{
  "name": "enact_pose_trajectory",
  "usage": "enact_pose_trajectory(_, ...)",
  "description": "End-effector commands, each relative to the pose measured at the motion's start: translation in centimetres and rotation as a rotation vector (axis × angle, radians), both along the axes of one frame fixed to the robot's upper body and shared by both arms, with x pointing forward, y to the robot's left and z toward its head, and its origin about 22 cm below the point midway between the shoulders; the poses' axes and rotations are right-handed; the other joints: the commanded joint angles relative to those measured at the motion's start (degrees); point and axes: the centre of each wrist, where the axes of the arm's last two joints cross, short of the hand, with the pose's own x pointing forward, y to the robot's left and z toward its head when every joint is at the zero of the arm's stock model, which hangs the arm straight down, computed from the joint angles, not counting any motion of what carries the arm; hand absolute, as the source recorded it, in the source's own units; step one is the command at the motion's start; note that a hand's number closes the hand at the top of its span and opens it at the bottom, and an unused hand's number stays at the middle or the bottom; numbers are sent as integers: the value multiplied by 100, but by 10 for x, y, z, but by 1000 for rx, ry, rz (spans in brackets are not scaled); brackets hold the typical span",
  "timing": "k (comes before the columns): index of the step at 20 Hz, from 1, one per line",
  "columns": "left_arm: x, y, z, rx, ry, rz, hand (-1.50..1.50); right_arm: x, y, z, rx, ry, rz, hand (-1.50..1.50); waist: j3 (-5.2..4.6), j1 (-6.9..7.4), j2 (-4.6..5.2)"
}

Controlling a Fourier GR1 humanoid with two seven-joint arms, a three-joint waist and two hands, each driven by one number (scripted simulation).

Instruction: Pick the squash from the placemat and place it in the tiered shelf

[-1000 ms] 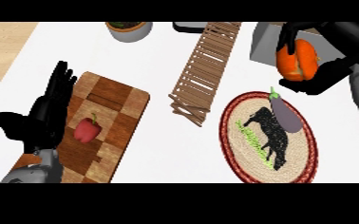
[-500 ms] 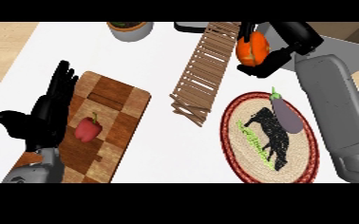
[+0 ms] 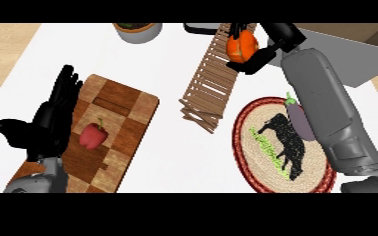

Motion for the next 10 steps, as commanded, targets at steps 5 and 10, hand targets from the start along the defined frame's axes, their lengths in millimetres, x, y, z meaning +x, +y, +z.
enact_pose_trajectory(5, -1, -11, -2, 1, -3, -20, 0, 17, 50, 3, -6, 135, 31, -150, 0, 63, 17)
enact_pose_trajectory(10, -7, -6, 10, 1, -5, -7, 0, 19, 22, -10, 42, 155, 73, -150, 2, 28, 1)
